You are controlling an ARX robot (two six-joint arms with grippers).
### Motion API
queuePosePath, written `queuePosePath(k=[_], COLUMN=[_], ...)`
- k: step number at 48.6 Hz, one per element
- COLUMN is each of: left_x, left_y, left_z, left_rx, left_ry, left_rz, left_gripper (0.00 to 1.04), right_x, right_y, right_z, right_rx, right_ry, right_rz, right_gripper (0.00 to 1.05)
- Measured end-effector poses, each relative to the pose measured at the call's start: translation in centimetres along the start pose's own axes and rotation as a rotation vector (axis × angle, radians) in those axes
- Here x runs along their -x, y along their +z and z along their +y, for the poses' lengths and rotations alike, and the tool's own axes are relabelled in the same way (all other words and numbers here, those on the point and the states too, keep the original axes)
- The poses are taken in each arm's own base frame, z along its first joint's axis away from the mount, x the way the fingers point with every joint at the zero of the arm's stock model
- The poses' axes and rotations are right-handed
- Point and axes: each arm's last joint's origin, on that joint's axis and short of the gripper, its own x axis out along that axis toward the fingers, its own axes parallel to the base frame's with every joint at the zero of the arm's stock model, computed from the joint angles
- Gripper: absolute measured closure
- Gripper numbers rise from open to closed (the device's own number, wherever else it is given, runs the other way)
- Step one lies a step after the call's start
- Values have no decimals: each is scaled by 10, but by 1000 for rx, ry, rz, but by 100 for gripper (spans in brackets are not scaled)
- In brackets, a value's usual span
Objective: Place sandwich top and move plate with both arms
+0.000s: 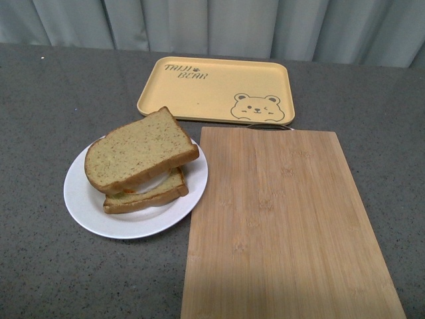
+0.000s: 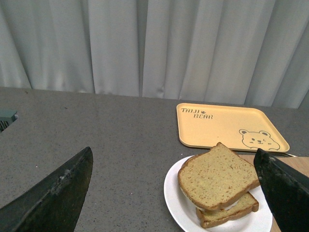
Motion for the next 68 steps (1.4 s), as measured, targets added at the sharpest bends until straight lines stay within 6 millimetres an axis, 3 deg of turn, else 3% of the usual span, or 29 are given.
queuePosePath(k=[15, 33, 39, 41, 43, 46, 56, 60, 68], left_x=[0, 0, 0, -1, -3, -15, -64, -93, -126], left_y=[0, 0, 0, -2, -5, -12, -19, -36, -68], left_z=[0, 0, 0, 0, 2, 8, 10, 9, 11], left_rx=[0, 0, 0, 37, 99, 228, 482, 572, 650], left_ry=[0, 0, 0, -3, 10, 50, 33, 26, 54], left_rz=[0, 0, 0, 100, 256, 382, 546, 659, 824], left_gripper=[7, 7, 7, 7, 7, 7, 7, 7, 7], right_x=[12, 12, 12, 12, 12, 12, 12, 12, 12], right_y=[-3, -3, -3, -3, -3, -3, -3, -3, -3], right_z=[0, 0, 0, 0, 0, 0, 0, 0, 0], right_rx=[2, 2, 2, 2, 1, 2, 2, 2, 2], right_ry=[0, 0, 0, 0, 0, 0, 0, 0, 0], right_rz=[6, 6, 6, 6, 6, 6, 6, 6, 6], right_gripper=[102, 45, 17, 8, 9, 9, 9, 9, 9])
